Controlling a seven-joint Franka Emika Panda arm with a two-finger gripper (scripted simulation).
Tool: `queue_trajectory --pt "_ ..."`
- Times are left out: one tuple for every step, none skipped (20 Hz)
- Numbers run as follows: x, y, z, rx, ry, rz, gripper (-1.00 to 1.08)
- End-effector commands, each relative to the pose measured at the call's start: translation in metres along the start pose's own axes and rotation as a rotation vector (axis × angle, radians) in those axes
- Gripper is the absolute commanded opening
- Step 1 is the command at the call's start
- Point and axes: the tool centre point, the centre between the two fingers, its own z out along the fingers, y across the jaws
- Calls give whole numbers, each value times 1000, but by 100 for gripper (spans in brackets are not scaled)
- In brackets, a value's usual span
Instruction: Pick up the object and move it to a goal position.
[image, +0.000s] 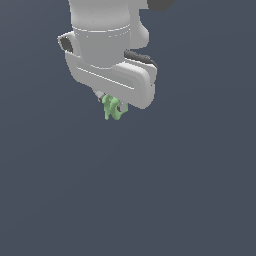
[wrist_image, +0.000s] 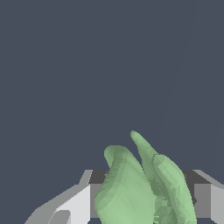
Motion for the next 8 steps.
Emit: queue_trajectory --pt "-2 1 -12 -1 -2 0 -100" --pt "-2 1 -15 -1 -2 0 -100" --pt "-2 1 -18 -1 -2 0 -100" --pt "-2 1 -21 -1 -2 0 -100" --pt "-2 1 -22 -1 -2 0 -100" --pt "-2 1 -24 -1 -2 0 -100" --pt "-2 1 -24 -1 -2 0 -100" --pt "-3 1 -25 -1 -2 0 -100"
